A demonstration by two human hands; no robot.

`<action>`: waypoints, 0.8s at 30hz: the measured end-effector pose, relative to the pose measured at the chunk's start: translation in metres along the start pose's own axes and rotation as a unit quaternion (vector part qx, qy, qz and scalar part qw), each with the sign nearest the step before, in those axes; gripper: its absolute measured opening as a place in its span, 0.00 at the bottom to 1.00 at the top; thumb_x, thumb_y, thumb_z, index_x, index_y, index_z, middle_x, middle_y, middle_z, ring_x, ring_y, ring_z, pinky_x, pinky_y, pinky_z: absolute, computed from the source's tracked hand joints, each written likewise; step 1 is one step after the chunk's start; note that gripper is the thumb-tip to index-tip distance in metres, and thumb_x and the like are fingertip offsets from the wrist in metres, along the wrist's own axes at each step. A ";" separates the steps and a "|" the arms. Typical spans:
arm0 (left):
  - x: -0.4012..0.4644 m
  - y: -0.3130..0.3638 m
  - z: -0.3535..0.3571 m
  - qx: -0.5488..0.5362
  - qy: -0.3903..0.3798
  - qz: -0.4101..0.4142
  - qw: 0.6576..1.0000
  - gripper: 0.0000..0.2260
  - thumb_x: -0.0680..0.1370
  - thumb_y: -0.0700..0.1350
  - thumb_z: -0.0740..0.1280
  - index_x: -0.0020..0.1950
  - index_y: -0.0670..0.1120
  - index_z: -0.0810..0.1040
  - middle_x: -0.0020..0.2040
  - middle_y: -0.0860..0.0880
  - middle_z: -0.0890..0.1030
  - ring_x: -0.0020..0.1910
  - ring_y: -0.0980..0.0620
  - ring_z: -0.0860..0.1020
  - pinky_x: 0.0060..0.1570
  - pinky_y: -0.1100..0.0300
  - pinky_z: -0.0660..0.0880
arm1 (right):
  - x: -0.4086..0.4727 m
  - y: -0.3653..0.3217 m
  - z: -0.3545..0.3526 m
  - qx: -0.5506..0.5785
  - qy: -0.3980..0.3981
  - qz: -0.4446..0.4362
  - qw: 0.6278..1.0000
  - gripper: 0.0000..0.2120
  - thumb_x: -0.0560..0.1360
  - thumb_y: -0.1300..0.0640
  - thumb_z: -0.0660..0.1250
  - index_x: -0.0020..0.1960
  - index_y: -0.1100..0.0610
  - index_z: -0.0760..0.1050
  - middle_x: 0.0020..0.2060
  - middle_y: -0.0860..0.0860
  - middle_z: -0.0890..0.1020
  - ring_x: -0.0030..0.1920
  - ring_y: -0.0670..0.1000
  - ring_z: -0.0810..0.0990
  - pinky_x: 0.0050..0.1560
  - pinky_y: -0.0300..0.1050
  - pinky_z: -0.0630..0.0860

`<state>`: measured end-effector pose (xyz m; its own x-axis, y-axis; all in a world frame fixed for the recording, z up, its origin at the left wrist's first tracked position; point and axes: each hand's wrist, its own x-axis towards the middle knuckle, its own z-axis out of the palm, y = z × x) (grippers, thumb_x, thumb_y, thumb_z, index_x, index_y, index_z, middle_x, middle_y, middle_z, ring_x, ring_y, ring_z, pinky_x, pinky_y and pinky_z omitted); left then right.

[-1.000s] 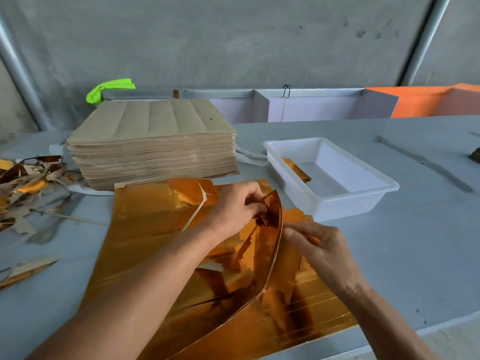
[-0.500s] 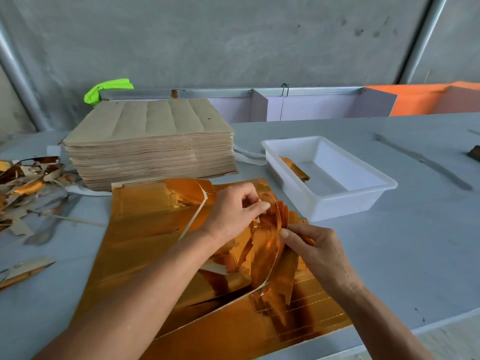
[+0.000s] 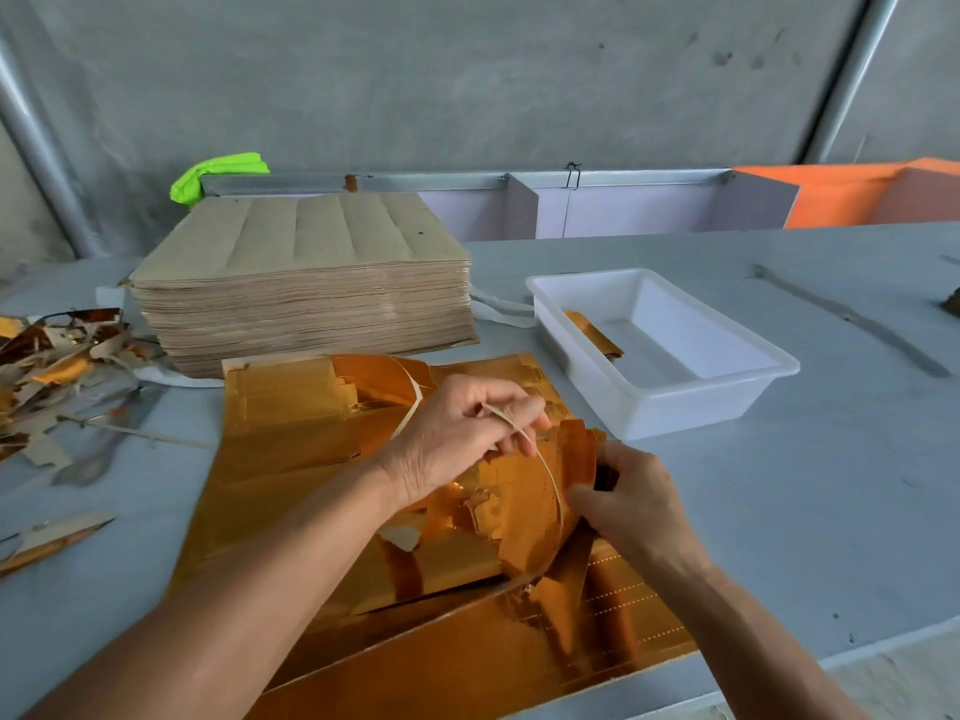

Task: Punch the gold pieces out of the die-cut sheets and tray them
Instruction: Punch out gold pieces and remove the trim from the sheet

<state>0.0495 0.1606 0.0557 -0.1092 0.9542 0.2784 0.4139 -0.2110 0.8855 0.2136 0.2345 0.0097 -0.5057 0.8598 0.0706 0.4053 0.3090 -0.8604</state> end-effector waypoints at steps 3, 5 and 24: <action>-0.009 0.005 -0.001 0.019 -0.065 0.015 0.998 0.11 0.79 0.44 0.63 0.45 0.38 0.82 0.34 0.49 0.81 0.32 0.51 0.75 0.35 0.65 0.73 | -0.002 -0.002 0.002 -0.027 0.026 -0.021 0.999 0.05 0.72 0.58 0.73 0.40 0.57 0.77 0.34 0.51 0.80 0.35 0.48 0.79 0.31 0.35 0.74; -0.018 0.007 -0.008 0.077 -0.106 0.002 0.991 0.12 0.78 0.47 0.64 0.45 0.41 0.82 0.32 0.50 0.80 0.30 0.50 0.75 0.33 0.68 0.72 | -0.001 0.001 -0.002 -0.015 0.050 -0.016 0.998 0.05 0.73 0.59 0.71 0.40 0.55 0.77 0.35 0.51 0.80 0.34 0.48 0.80 0.30 0.35 0.76; -0.037 -0.020 0.009 0.308 -0.016 -0.049 0.950 0.21 0.69 0.57 0.72 0.57 0.50 0.72 0.57 0.57 0.71 0.50 0.58 0.74 0.48 0.68 0.72 | -0.009 0.018 -0.001 0.361 0.179 0.072 0.912 0.13 0.75 0.59 0.69 0.60 0.58 0.76 0.52 0.55 0.83 0.49 0.57 0.83 0.50 0.53 0.80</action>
<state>0.0530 0.1316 0.0242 -0.1512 0.9710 0.1853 0.8543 0.0341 0.5187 0.2262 0.2333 -0.0059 -0.1528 0.9880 -0.0204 -0.2242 -0.0548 -0.9730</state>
